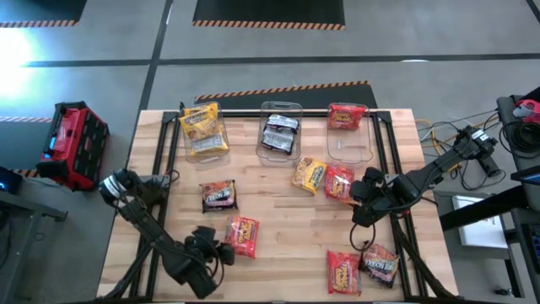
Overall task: Sort Maruchan noodles
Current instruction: Put the orange noodle pack into the right transparent bin
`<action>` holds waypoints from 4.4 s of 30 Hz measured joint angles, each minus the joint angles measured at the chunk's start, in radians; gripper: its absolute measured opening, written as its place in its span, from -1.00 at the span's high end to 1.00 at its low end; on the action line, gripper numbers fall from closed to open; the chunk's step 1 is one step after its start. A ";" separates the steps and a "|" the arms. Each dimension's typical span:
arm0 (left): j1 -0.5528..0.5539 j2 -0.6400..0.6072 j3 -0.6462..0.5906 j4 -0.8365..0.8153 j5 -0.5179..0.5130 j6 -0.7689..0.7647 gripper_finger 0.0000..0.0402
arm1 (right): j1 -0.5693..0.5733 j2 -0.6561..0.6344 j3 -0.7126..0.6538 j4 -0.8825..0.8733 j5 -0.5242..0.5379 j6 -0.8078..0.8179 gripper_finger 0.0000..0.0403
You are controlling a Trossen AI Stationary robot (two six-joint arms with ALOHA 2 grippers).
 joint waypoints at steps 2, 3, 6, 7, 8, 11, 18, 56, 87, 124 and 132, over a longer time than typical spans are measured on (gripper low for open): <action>0.000 -0.004 -0.018 0.003 -0.007 -0.002 -0.08 | 0.000 0.000 0.000 0.000 0.000 0.000 -0.36; 0.000 -0.006 -0.026 -0.001 -0.012 -0.002 -0.08 | 0.000 0.000 0.000 0.000 0.000 0.000 -0.36; 0.007 -0.008 -0.042 0.010 -0.021 -0.002 -0.11 | 0.000 0.000 0.000 0.000 0.000 0.000 -0.36; 0.008 -0.008 -0.050 0.016 -0.021 -0.003 -0.13 | 0.000 0.000 0.000 0.000 0.000 0.000 -0.36; 0.009 -0.008 -0.056 0.023 -0.023 -0.003 -0.15 | 0.000 0.000 0.000 0.000 0.000 0.000 -0.36; 0.014 -0.008 -0.073 0.080 -0.037 0.005 -0.24 | 0.000 0.000 0.000 0.000 0.000 0.000 -0.36; 0.026 -0.008 -0.145 0.144 -0.047 -0.001 -0.49 | 0.000 0.000 0.000 0.000 0.000 0.000 -0.36; 0.118 -0.006 -0.408 0.770 -0.246 0.204 -0.55 | 0.000 0.000 0.000 0.000 0.000 0.000 -0.36; 0.137 -0.012 -0.403 0.853 -0.211 0.352 0.17 | 0.000 0.000 0.000 0.001 0.001 -0.057 -0.36; 0.136 -0.083 -0.403 0.871 -0.225 0.521 0.35 | -0.002 0.059 -0.007 0.458 0.001 0.105 -0.34; 0.155 -0.043 -0.403 0.970 -0.143 0.531 0.10 | -0.009 0.242 -0.008 0.619 -0.116 0.284 -0.35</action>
